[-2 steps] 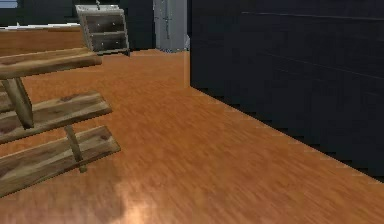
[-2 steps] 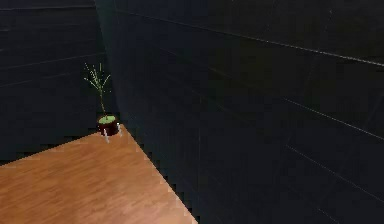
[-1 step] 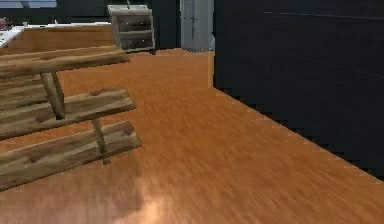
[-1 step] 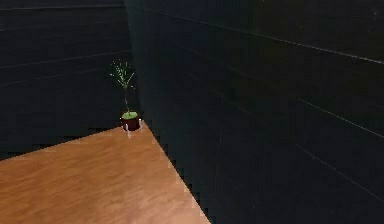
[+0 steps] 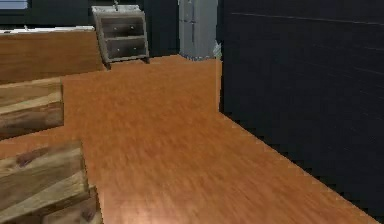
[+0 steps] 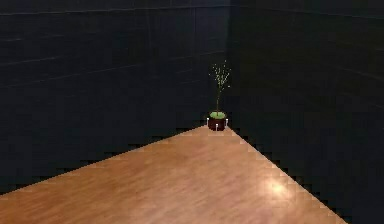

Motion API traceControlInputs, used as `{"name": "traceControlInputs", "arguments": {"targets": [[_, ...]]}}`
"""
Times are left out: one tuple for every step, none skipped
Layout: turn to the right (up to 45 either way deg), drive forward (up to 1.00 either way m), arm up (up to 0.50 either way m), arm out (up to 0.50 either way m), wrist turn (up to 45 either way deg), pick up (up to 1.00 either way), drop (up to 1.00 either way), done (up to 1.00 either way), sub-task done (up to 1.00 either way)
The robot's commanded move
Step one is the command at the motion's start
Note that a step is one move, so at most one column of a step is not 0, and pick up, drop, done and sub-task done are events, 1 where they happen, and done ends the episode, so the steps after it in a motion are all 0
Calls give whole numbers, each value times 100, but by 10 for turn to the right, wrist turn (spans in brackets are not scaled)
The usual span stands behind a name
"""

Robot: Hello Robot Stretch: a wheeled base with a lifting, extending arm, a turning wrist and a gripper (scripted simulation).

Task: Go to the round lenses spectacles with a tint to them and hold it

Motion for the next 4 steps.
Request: {"name": "traceControlInputs", "arguments": {"targets": [[0, 80, 0, 0, 0, 0, 0, 0, 0], [-60, 0, 0, 0, 0, 0, 0, 0, 0], [-30, 0, 0, 0, 0, 0, 0, 0, 0], [0, 100, 0, 0, 0, 0, 0, 0, 0]]}}
